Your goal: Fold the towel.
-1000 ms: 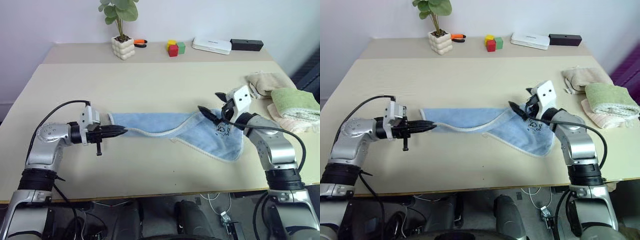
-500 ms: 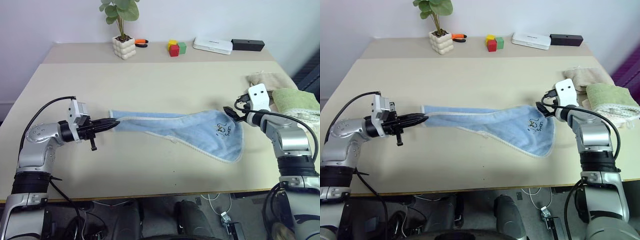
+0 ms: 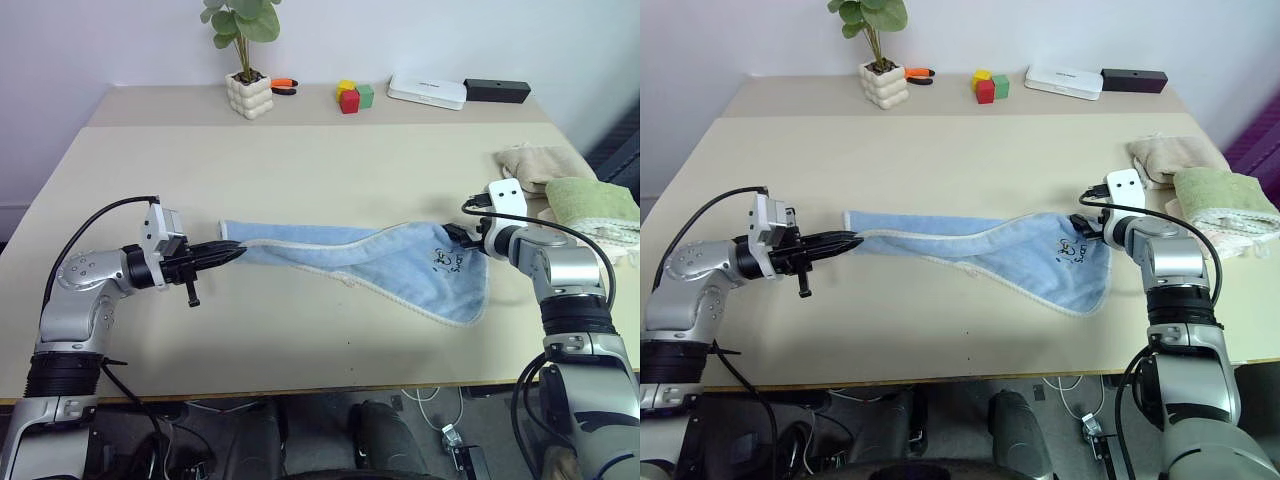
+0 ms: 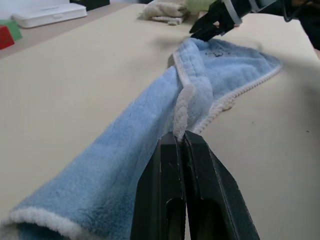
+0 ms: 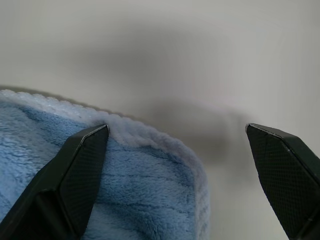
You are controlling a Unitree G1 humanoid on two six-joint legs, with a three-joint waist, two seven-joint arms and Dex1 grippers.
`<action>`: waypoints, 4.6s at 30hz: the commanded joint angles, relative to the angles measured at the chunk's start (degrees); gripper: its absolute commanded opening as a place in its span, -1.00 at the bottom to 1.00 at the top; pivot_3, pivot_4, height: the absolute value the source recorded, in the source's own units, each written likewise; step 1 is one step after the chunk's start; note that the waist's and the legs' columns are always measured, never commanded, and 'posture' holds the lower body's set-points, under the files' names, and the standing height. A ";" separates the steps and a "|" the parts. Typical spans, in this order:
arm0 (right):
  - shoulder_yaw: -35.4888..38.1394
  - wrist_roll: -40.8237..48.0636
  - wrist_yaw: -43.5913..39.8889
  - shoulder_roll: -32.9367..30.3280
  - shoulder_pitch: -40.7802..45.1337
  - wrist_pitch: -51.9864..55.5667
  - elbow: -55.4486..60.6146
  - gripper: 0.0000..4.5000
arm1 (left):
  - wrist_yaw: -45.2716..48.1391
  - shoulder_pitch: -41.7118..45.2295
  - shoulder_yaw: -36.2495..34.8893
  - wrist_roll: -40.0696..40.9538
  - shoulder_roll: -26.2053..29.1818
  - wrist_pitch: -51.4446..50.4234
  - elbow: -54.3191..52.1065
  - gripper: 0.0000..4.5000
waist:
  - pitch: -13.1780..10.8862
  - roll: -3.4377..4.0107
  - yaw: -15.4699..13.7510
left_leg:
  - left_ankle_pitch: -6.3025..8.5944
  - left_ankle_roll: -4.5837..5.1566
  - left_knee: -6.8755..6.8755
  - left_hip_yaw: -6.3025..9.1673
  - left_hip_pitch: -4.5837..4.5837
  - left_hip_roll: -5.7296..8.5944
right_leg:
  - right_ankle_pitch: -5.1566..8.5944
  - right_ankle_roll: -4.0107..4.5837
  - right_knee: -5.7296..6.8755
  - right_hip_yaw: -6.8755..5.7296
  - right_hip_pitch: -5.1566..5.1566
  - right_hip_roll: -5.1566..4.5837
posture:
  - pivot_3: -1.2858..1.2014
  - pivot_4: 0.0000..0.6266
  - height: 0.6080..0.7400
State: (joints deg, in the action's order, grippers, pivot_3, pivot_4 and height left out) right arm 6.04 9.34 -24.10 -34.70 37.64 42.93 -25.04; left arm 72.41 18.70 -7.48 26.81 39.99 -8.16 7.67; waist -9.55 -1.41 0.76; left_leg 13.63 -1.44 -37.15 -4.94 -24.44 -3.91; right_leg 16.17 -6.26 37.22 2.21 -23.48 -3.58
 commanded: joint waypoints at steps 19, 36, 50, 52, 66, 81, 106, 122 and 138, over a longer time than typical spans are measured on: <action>2.34 2.50 -1.19 0.99 0.28 0.78 5.01 -0.99 | -2.50 2.99 -0.42 -0.99 -0.55 1.14 -0.03 -1.00 | 0.01 -0.02 -0.02 | 0.00 0.00 -0.01 0.02 0.01 0.01 | 0.00 0.01 -0.01 -0.01 0.03 -0.01 | 0.03 -0.52 0.92; 1.07 -3.00 2.87 9.60 22.23 -31.14 -22.76 -0.99 | -26.58 36.26 3.72 -21.49 -2.44 20.42 49.80 -1.00 | -0.07 0.06 0.43 | -0.01 0.00 0.01 -0.03 -0.06 0.02 | -0.02 -0.04 0.03 0.00 -0.13 0.06 | 0.03 -0.52 0.92; 4.45 1.56 -6.64 7.22 28.92 -50.09 -22.95 -0.99 | -25.57 54.85 -0.63 -23.58 6.16 38.57 63.13 -1.00 | -0.11 0.10 0.41 | -0.27 -0.44 0.07 -0.19 -1.16 0.02 | -0.02 -0.16 -0.03 -0.04 -1.16 -0.01 | 0.03 -0.52 0.92; 3.58 4.43 -11.49 6.90 21.21 -44.96 -12.21 -0.99 | -16.18 52.26 -2.79 -20.01 7.01 40.17 61.84 -1.00 | -0.11 0.10 0.40 | -0.27 -0.44 0.08 -0.18 -1.03 -0.01 | -0.02 -0.17 -0.03 -0.06 -1.07 0.01 | 0.03 -0.52 0.92; 0.66 15.21 -27.89 -4.69 -15.61 -19.14 31.38 -0.99 | 20.09 14.69 -2.76 0.52 15.30 24.32 36.32 -1.00 | -0.12 0.25 0.24 | -0.19 -0.27 -0.16 -0.03 -0.90 -0.10 | -0.01 -0.14 0.40 -0.07 -1.03 0.06 | 0.03 -0.52 0.92; 7.40 21.02 -46.81 -18.61 -32.85 -21.06 37.01 -0.99 | 20.09 -7.30 1.83 11.00 26.01 21.14 27.10 -1.00 | -0.10 0.21 -0.12 | -0.13 -0.18 -0.32 -0.01 -0.82 -0.08 | 0.01 -0.10 0.55 -0.07 -0.96 0.01 | 0.03 -0.52 0.92; 0.61 4.28 -25.10 -5.79 -11.13 -34.59 13.21 -0.99 | 4.81 28.01 -0.96 -11.68 8.50 35.23 60.53 -1.00 | -0.08 0.18 -1.29 | -0.07 -0.07 -0.90 0.02 -0.92 -0.05 | -0.01 -0.12 0.79 -0.11 -0.89 0.04 | 0.03 -0.52 0.92; -2.25 -0.49 -19.57 -1.97 -7.56 -34.99 7.89 -0.99 | -8.76 32.99 -0.44 -21.18 3.15 35.71 64.52 -1.00 | -0.08 0.18 -1.21 | -0.07 -0.08 -0.91 0.02 -0.93 -0.04 | -0.02 -0.14 0.80 -0.11 -0.89 0.04 | 0.03 -0.52 0.92; -3.25 -3.18 -16.26 -0.82 -5.43 -34.10 4.60 0.30 | -11.35 31.94 -1.55 -22.67 3.05 32.51 64.55 0.31 | -0.08 0.18 -1.12 | -0.07 -0.08 -0.91 0.03 -0.93 -0.04 | -0.02 -0.14 0.82 -0.11 -0.89 0.04 | 0.03 -0.52 0.92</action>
State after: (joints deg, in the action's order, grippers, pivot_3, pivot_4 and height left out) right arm 1.25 6.85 -41.84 -34.88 30.49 9.61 -20.26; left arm 61.87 49.96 -8.05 4.20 42.28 22.70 73.61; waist -9.63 -1.23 -0.36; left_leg 13.55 -1.51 -38.06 -4.91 -25.36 -3.96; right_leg 16.15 -6.40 38.03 2.09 -24.36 -3.54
